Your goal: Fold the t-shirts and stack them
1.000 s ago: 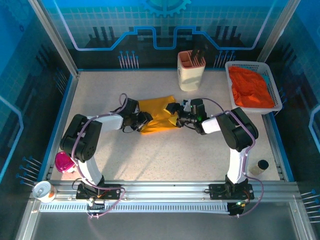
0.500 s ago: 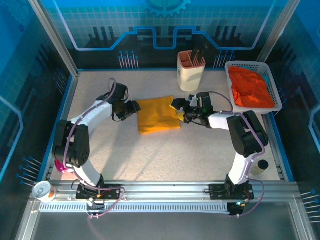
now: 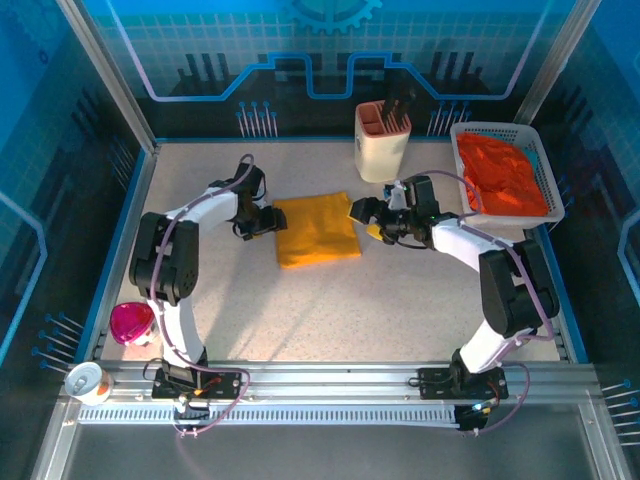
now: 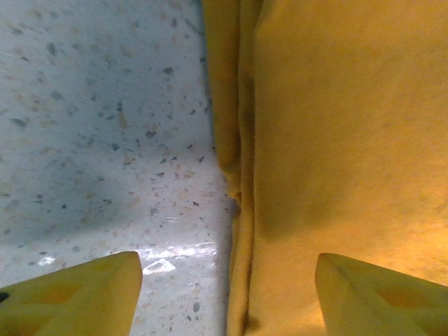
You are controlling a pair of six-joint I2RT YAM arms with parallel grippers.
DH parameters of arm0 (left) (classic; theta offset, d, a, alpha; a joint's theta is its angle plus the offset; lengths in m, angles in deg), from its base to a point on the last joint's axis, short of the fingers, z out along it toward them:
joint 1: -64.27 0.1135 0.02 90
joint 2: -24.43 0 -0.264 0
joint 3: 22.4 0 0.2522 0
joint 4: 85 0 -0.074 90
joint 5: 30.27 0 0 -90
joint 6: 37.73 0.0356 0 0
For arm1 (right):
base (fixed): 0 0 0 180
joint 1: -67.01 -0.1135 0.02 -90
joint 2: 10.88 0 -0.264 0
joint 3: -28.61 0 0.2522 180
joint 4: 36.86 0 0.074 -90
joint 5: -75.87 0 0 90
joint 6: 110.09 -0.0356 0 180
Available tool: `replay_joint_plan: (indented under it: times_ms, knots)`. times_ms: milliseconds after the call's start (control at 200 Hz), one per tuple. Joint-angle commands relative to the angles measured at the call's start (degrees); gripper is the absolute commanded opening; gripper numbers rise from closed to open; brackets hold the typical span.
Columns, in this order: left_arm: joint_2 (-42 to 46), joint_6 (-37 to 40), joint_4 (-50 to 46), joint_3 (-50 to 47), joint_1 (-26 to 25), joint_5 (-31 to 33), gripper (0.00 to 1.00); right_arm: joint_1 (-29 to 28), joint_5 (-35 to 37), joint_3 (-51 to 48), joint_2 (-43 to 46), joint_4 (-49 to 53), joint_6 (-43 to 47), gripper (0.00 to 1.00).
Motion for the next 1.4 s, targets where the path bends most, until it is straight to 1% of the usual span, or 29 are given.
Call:
replay_joint_plan:
  times_ms: [0,80,175,255,310,435,575,751,791,816,856,886,1006,1256,1396]
  knots:
    - [-1.6,0.9,-0.8,2.6,-0.7,-3.7,0.64,1.4,-1.3,-2.0,2.0,3.3,2.6,0.92]
    - [-2.8,0.8,-0.8,3.3,-1.6,-3.4,0.61,1.8,-1.8,-3.1,2.0,2.7,2.3,0.91]
    - [-4.8,0.6,-1.9,4.9,-2.5,-3.0,0.60,2.1,-3.2,-3.7,1.4,1.8,1.8,0.91]
    - [-6.3,-0.2,-1.8,5.6,-2.8,-4.5,0.57,2.2,-3.5,-3.9,1.2,1.5,1.6,0.91]
    - [-7.1,-0.3,-1.7,6.1,-3.2,-4.5,0.55,2.2,-3.5,-4.1,1.1,1.4,1.5,0.91]
    - [-8.8,-1.0,-2.0,7.3,-3.5,-5.0,0.53,2.4,-3.7,-4.2,1.2,1.4,1.5,0.90]
    - [-9.6,-1.4,-2.3,7.7,-3.5,-4.1,0.50,2.8,-4.1,-4.4,1.4,1.7,1.5,0.90]
    - [-10.2,-0.3,-4.5,9.0,-3.5,-2.4,0.36,3.1,-4.2,-4.4,1.7,2.0,1.5,0.90]
    - [-10.4,0.3,-5.7,9.6,-3.5,-1.4,0.29,3.1,-4.3,-4.4,1.8,2.0,1.4,0.90]
    - [-10.3,0.9,-6.5,9.8,-3.5,-0.7,0.20,3.1,-4.3,-4.4,1.8,2.0,1.4,0.90]
    - [-10.2,1.7,-7.9,10.2,-3.5,1.1,0.12,3.1,-4.3,-4.4,1.9,2.0,1.4,0.90]
    - [-9.9,2.4,-9.0,10.5,-3.5,3.0,0.08,3.1,-4.3,-4.4,1.9,2.2,1.4,0.90]
    - [-8.6,5.8,-14.0,11.4,-3.5,12.3,0.00,3.1,-4.2,-4.4,2.1,2.6,1.6,0.90]
    - [-5.0,11.0,-22.2,10.4,-3.3,32.6,0.00,3.1,-4.5,-4.6,1.9,2.5,1.5,0.90]
    - [-5.0,12.8,-24.2,9.4,-2.1,40.3,0.00,3.1,-4.9,-4.6,2.1,2.6,1.4,0.90]
